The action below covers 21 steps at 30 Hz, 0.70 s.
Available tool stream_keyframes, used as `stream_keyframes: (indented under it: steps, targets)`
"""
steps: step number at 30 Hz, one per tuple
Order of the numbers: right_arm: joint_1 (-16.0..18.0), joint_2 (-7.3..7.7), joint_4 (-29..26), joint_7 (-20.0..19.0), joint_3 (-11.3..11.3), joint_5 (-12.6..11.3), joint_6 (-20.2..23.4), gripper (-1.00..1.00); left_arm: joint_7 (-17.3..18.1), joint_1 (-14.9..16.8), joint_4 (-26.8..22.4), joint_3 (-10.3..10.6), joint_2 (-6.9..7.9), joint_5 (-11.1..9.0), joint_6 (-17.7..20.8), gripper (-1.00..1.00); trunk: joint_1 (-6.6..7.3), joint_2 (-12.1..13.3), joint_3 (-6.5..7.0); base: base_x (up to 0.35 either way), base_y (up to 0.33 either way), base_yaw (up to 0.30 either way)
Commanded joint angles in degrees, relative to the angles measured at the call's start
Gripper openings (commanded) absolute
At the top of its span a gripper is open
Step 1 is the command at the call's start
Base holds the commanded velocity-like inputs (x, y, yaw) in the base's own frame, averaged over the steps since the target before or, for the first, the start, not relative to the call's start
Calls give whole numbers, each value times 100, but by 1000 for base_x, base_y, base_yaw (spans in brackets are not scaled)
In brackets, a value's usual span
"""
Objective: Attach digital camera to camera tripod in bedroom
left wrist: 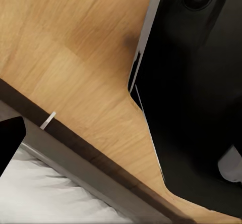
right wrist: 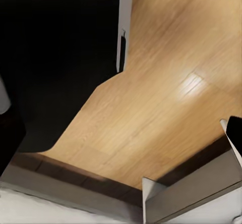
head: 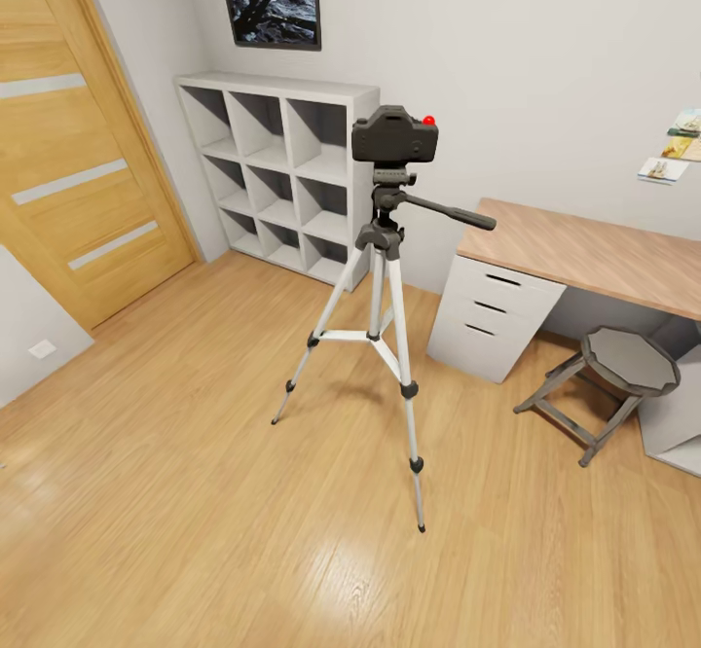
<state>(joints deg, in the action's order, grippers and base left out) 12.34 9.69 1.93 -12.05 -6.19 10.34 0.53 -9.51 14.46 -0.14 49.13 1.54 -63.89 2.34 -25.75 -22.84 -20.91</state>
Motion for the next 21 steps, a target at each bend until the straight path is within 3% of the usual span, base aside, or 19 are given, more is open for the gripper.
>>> stream_keyframes:
  steps: [1,10,21]
  targets:
    - [4,0,9,-6,-51,35,-1,100,-15,-9,-3,48,3,-34,29,100,-3,-9,1,0,0,0]
    - [-26,-10,9,204,-57,-333,-32,100,0,-52,-3,44,7,-35,104,100,-3,-9,83,0,0,0]
    - [-32,-11,9,443,-57,-452,-63,100,5,-57,-3,44,-3,-36,178,100,-3,-9,186,0,0,0]
